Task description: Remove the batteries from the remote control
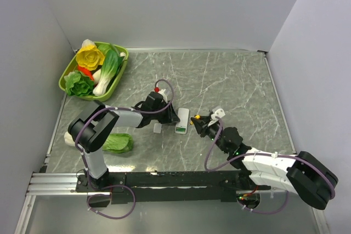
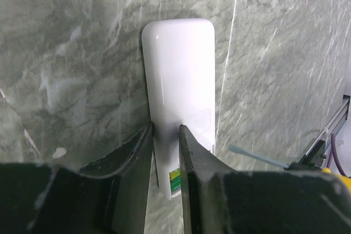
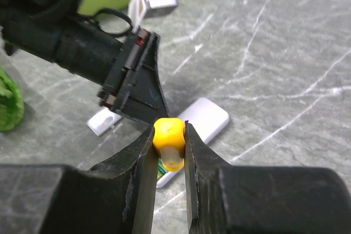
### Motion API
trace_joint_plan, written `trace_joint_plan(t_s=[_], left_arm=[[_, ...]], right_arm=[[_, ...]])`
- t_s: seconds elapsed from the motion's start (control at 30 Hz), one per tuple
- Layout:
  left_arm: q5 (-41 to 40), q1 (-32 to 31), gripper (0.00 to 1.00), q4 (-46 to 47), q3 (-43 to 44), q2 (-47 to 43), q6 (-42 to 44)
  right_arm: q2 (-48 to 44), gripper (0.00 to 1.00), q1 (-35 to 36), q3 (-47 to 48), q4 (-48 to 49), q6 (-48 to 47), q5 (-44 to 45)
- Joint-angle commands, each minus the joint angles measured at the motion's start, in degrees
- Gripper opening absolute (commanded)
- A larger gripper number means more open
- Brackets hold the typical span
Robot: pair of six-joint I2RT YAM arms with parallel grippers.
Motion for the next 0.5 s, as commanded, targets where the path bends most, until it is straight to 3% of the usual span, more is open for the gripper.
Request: trace_joint_plan(t_s=[0.0,0.23,0.47], left_arm=[[-0.47,-1.73,0.28,-3.35,-2.81,-2.77,-1.95],[-3.46,-4.01,0.30,-3.27,-6.05,-5.68,-8.11],[-1.62,-6.64,0.33,1.30,-6.59,-7.17,-11.63]], right_arm=[[-2.31,0.00,-0.29,7.03,-11.56,2.38,2.51],[-5.04,0.00,-0.38,14.16,-34.06,11.60,8.23],[-5.04,0.00,-0.29,14.08,-38.22,19.52,7.70]])
